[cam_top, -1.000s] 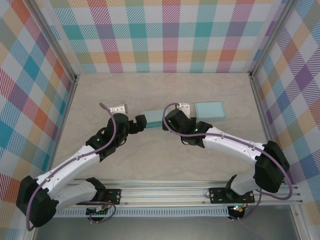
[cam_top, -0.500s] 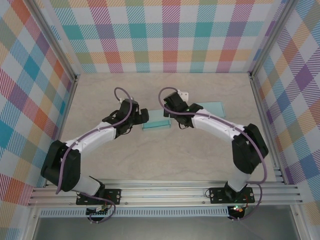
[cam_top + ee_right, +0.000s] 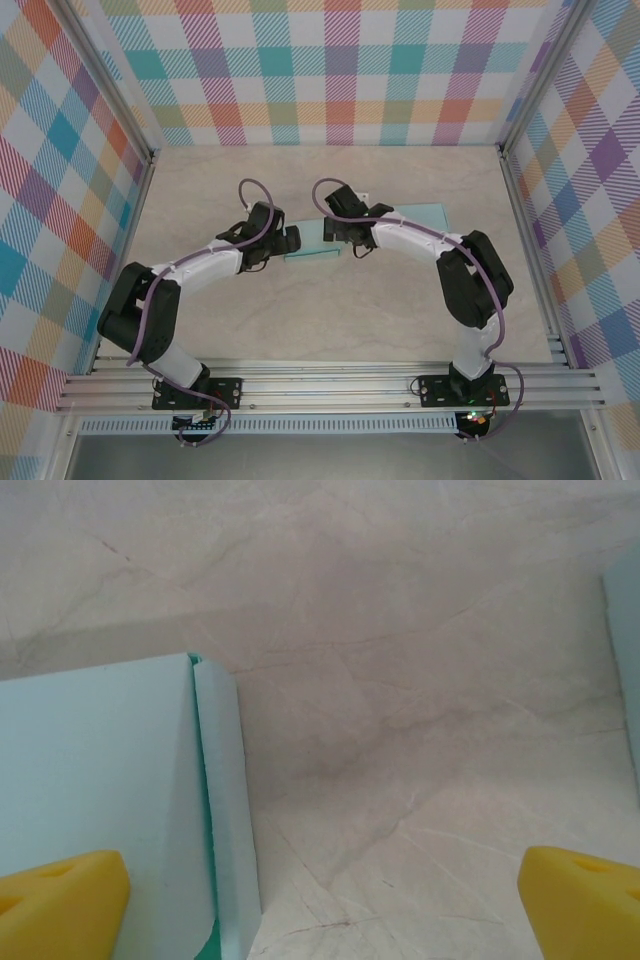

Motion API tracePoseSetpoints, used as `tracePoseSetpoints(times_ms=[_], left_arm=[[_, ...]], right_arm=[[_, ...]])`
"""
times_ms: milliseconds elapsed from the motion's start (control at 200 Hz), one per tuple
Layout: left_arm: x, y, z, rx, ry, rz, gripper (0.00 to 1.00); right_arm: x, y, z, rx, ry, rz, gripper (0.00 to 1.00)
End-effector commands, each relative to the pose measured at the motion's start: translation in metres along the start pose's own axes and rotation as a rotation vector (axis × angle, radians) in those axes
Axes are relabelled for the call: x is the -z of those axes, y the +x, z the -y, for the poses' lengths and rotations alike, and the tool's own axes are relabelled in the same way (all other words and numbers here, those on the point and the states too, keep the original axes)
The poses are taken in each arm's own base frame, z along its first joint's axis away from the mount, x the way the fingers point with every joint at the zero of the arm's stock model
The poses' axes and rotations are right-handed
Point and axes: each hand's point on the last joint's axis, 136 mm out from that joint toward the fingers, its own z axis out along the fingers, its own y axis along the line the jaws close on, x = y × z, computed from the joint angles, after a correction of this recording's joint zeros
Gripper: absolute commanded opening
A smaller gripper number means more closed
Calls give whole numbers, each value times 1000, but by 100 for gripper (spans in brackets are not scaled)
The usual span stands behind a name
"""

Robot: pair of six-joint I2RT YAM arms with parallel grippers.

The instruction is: Fold the paper box

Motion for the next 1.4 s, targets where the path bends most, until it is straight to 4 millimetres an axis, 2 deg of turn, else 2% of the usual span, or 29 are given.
tracePoseSetpoints(times_ms=[0,200,385,500,655,820,1005,1270,1395], left_arm=[[-11,15,-7,19,-3,-30,90],[-21,34,-16,19,-21,-71,83],[-24,42,-19,15,-25,-88,70],[-20,38,-14,14,3,-80,65],[-13,25,-5,-18,34,-56,60],[-10,11,-9,-42,12,-29,59],[-11,-4,-12,-27,39,-25,59],[-31,-1,-13,42,164,-105,42],[-38,4,-14,99,236,-142,29]], right_arm=[[-13,21,0,2,-26,-58,100],[-23,39,2,-13,-47,-93,100],[-26,50,1,-15,-68,-116,99],[-20,48,-7,7,-120,-112,98],[-3,36,-21,44,-223,-55,98],[9,26,-33,73,-311,-16,98],[6,24,-32,20,-362,-35,98],[-5,31,-34,-121,-517,-83,97],[-12,36,-41,-165,-588,-113,95]])
